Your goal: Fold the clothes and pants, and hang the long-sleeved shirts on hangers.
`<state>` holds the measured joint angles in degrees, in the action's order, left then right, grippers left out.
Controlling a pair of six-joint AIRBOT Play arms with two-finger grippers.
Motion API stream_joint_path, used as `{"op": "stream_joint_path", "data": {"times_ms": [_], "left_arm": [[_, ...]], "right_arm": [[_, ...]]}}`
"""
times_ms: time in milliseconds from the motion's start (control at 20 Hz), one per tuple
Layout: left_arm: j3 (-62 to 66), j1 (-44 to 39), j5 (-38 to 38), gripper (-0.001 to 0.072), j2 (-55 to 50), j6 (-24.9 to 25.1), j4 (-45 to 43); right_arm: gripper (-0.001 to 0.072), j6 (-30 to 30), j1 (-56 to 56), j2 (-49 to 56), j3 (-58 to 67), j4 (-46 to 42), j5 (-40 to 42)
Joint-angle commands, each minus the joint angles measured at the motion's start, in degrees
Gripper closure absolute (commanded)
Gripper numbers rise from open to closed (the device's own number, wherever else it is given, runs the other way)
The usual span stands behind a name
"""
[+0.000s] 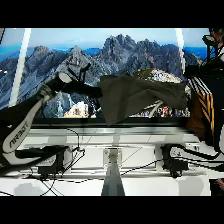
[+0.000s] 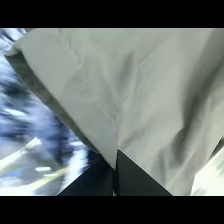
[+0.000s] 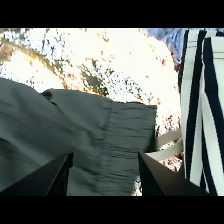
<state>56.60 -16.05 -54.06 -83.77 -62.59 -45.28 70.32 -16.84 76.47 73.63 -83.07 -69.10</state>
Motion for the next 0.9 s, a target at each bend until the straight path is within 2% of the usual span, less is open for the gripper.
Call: {"op": "stream_joint_path", "data": {"times_ms": [0, 100, 200, 350, 450, 650, 850], "left_arm": [[5.4, 6.4, -8.7, 0.0701, 6.1, -3.5, -25.1], [5.4, 11.7, -14.2, 0.0701, 10.7, -3.0, -32.0], [5.4, 16.8, -20.7, 0.0701, 13.0, 1.2, -32.7], [5.2, 20.9, -21.2, 0.0701, 13.0, 2.6, -32.7], [5.2, 21.1, -19.5, 0.0701, 12.4, 2.6, -32.4], [5.2, 21.0, -17.6, 0.0701, 9.8, 2.6, -23.9], [5.2, 21.0, -17.5, 0.0701, 7.1, 2.6, -19.6]], "right_arm": [[0.0276, 0.1, -0.3, 0.0, -3.0, 0.5, 1.2], [0.0277, 0.1, -0.4, 0.0, -8.0, 2.5, 1.0], [0.0276, -0.2, -0.4, 0.0, -14.3, 8.7, 1.1], [0.0276, -7.3, 0.0, 0.0, -23.3, 29.3, 1.2], [0.0259, -9.6, 1.5, 0.0, -27.5, 39.8, 1.2], [0.0259, -9.9, 10.0, 0.0, -30.2, 43.6, 3.0], [0.0267, -5.9, 20.0, 0.0, -30.2, 45.7, 14.9]]}}
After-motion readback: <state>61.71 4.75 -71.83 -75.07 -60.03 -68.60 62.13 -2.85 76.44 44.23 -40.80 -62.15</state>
